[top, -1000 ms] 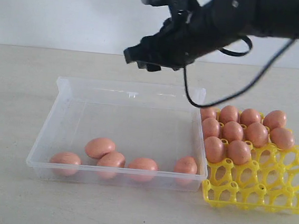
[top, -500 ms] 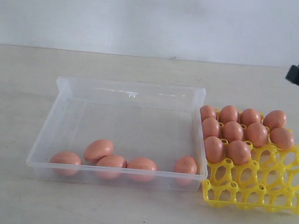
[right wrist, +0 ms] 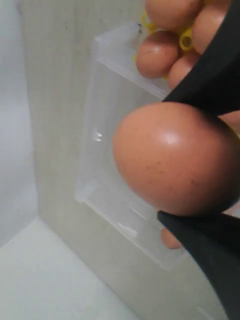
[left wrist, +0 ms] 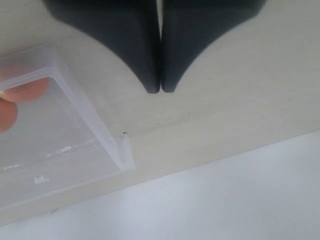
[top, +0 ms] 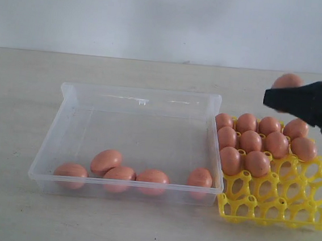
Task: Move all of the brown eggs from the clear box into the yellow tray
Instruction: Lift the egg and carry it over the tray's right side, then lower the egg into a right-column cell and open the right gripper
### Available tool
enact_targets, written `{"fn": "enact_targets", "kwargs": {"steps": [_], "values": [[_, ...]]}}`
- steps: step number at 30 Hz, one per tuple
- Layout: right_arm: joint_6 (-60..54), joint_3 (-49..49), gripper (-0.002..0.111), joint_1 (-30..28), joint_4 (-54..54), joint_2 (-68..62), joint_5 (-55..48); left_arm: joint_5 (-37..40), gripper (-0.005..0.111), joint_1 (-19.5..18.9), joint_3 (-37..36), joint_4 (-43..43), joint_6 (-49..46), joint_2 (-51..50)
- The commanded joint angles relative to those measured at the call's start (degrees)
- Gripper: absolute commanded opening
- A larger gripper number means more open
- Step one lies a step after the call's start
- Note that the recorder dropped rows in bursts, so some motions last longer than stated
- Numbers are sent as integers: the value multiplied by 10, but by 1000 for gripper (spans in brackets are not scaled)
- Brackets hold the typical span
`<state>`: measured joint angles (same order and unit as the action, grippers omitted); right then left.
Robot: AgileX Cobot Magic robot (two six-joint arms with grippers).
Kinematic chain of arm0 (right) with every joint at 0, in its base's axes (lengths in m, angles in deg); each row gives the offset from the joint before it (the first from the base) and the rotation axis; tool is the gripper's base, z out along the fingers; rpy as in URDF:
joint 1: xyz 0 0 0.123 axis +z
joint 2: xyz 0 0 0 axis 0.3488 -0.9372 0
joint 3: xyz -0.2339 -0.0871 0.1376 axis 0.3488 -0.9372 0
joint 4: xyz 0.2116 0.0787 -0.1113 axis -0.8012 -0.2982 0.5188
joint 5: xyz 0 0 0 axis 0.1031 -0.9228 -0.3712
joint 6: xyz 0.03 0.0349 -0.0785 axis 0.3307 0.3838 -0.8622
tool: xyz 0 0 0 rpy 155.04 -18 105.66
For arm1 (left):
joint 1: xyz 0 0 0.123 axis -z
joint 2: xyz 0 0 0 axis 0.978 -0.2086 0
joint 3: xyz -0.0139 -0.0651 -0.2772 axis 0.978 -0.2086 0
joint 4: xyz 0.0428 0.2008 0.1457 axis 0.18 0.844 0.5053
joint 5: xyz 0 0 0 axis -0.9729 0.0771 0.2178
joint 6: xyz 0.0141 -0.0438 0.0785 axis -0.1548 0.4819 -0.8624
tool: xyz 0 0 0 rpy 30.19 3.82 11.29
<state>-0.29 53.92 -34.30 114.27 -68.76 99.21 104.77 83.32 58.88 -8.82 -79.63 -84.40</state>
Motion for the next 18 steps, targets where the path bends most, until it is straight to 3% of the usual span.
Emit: {"fn": "enact_targets", "kwargs": {"steps": [1,8,13,18], "values": [[-35,6,0,33,32,-26,-30,-4,-4,-1,1,-4,0,1],[-41,6,0,46,34,-27,-211,-4,-4,-1,1,-4,0,1],[-39,6,0,46,35,-27,-233,-4,-4,-1,1,-4,0,1],[14,2,0,46,114,-27,-213,-4,-4,-1,1,-4,0,1]]}}
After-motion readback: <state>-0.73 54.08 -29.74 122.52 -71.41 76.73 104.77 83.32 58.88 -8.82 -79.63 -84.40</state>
